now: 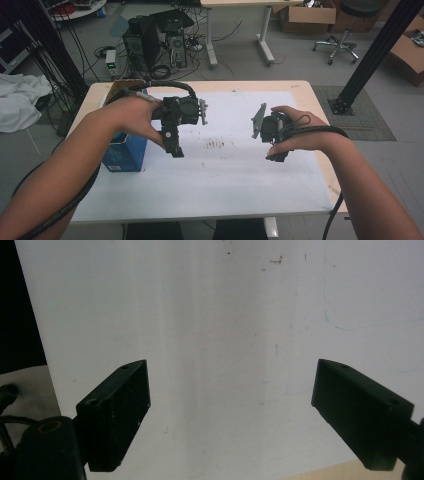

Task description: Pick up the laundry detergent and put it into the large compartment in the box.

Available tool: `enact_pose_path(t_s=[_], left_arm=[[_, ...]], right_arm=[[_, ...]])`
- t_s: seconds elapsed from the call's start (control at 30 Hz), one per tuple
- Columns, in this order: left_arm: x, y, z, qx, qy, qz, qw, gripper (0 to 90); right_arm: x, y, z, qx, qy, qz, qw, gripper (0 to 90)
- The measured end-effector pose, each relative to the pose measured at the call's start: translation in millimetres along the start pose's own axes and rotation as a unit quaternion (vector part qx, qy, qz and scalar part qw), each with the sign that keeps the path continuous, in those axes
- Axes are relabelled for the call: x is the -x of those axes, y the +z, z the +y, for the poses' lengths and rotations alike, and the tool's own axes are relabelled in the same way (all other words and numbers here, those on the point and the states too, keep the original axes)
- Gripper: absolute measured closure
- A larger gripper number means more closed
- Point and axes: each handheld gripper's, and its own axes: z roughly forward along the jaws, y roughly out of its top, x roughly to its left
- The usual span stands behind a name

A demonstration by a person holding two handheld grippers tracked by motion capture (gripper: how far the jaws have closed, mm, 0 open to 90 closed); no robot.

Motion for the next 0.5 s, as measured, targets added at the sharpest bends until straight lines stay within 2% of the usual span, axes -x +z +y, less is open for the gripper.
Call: enact_pose_path(t_s=[0.5], left_arm=[[-0.3,-0.4,-1.4,0.006,0.000,-0.001,1.0000,0.1]], right_arm=[[0.4,1.5,6.3,-0.001,-0.003,-0.001,1.0000,15.7]])
